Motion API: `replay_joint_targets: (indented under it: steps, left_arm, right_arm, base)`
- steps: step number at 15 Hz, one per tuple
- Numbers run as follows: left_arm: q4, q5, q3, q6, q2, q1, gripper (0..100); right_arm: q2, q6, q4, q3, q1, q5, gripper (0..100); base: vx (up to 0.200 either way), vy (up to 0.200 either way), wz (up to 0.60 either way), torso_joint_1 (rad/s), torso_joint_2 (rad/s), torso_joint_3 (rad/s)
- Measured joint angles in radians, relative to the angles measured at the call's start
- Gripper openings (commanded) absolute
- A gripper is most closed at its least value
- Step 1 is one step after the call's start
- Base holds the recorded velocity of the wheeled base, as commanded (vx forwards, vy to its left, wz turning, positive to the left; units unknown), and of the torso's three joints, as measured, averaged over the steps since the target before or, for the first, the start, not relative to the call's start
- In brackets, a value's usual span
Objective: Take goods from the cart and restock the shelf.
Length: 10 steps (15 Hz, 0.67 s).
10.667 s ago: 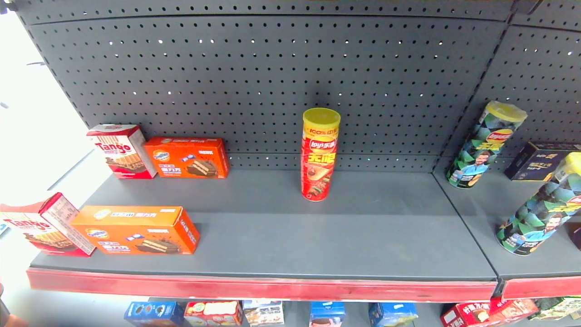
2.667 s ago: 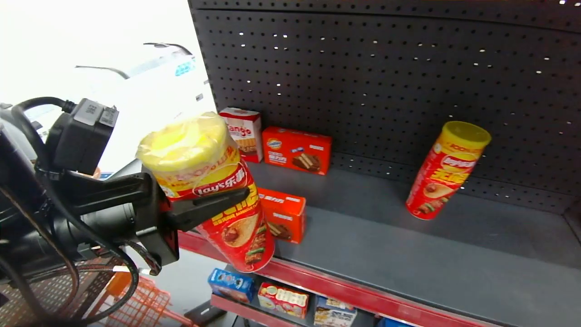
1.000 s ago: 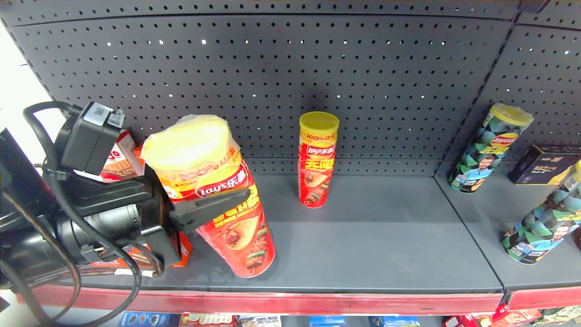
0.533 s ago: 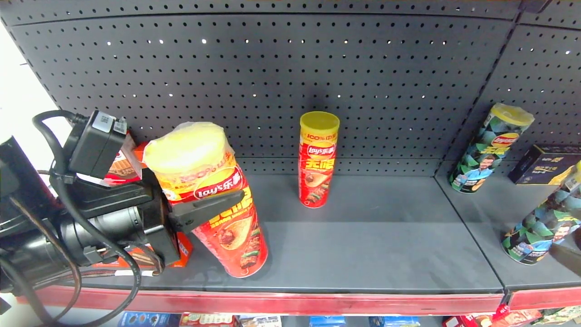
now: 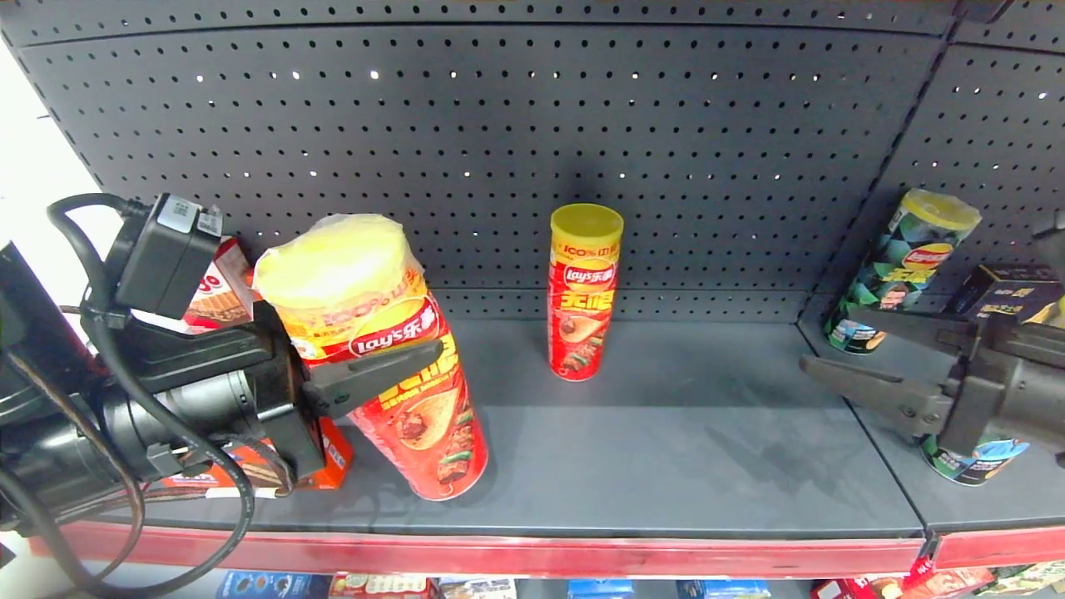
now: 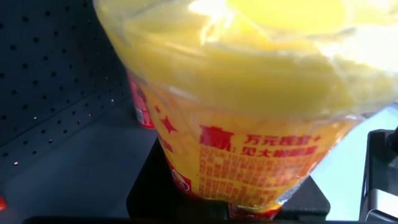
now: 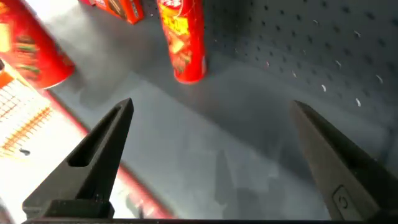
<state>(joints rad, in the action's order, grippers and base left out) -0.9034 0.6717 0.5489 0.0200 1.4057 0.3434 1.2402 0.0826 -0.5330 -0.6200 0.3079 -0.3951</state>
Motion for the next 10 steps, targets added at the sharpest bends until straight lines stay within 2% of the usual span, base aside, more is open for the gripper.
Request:
replay_joint_targets:
  steps: [1, 3, 5, 10]
  left_arm:
    - [0.0, 0.001, 0.0, -0.003, 0.0, -0.001, 0]
    - [-0.001, 0.003, 0.002, -0.03, 0.0, -0.006, 0]
    - [-0.001, 0.004, 0.01, -0.049, 0.0, -0.007, 0]
    - [-0.001, 0.017, 0.026, -0.05, 0.003, -0.007, 0]
  right_arm:
    - [0.061, 0.019, -0.054, -0.018, -0.003, -0.02, 100]
    - [0.211, 0.065, -0.174, -0.079, -0.008, -0.09, 100]
    - [0.354, 0.092, -0.237, -0.195, -0.007, -0.163, 100]
    - [0.587, 0.137, -0.187, -0.466, 0.042, -0.302, 100]
  base:
    - [0.0, 0.0, 0.0, 0.0, 0.0, 0.0]
    - [0.0, 0.0, 0.0, 0.0, 0.0, 0.0]
    - [0.0, 0.0, 0.0, 0.0, 0.0, 0.0]
    - [0.0, 0.0, 0.0, 0.0, 0.0, 0.0]
